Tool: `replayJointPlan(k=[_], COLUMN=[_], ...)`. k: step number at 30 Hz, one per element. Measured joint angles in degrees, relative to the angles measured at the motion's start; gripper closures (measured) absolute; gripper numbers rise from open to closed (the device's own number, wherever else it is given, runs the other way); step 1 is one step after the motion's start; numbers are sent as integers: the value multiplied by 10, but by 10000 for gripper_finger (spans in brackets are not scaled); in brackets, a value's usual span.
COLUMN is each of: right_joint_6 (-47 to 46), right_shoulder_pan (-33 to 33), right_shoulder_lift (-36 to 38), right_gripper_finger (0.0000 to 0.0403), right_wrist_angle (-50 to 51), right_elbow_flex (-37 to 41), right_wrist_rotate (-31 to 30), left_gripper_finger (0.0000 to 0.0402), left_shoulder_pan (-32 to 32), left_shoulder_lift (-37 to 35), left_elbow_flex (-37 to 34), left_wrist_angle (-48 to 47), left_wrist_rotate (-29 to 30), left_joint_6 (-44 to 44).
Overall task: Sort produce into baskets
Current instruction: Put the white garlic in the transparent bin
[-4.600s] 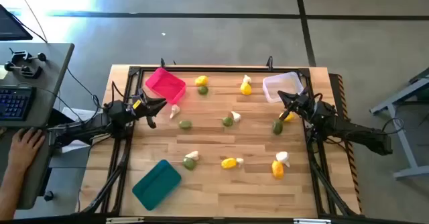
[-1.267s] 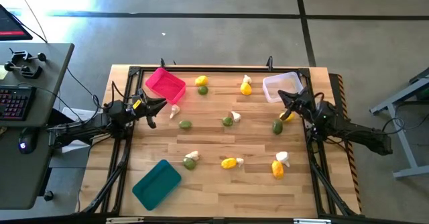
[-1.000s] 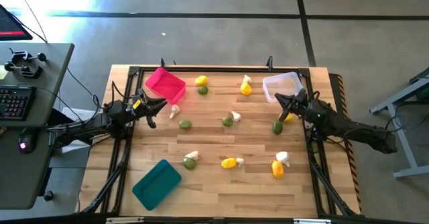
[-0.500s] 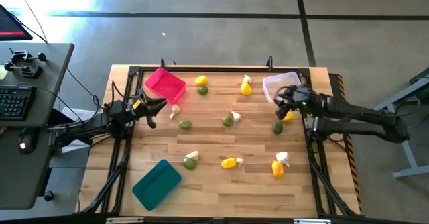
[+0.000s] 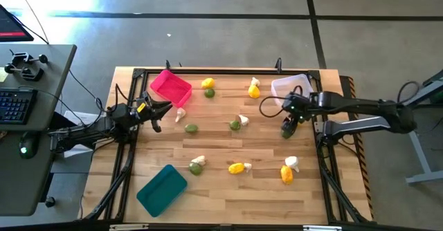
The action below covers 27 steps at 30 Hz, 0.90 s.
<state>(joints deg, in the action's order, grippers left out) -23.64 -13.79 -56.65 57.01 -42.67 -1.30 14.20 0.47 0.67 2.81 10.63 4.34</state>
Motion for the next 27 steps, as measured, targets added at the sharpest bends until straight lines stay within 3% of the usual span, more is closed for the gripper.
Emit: replayJointPlan(k=[3,6,16,21,27], right_joint_6=[-33,-16,83,81,84], right_shoulder_pan=[15,45,87,86,86], right_shoulder_lift=[-24,-48,-204,-271,-300], right_gripper_finger=[191,191,190,190,190], right_wrist_angle=[-7,-52,-362,-439,-503], right_elbow_flex=[-9,-12,-12,-12,-12], right_wrist_rotate=[47,53,13,-29,-89], left_gripper_finger=[339,339,339,339,339], left_shoulder_pan=[0,0,0,0,0], left_shoulder_lift=[0,0,0,0,0], left_elbow_flex=[0,0,0,0,0], left_wrist_angle=[0,0,0,0,0], left_wrist_rotate=[0,0,0,0,0], left_joint_6=[0,0,0,0,0])
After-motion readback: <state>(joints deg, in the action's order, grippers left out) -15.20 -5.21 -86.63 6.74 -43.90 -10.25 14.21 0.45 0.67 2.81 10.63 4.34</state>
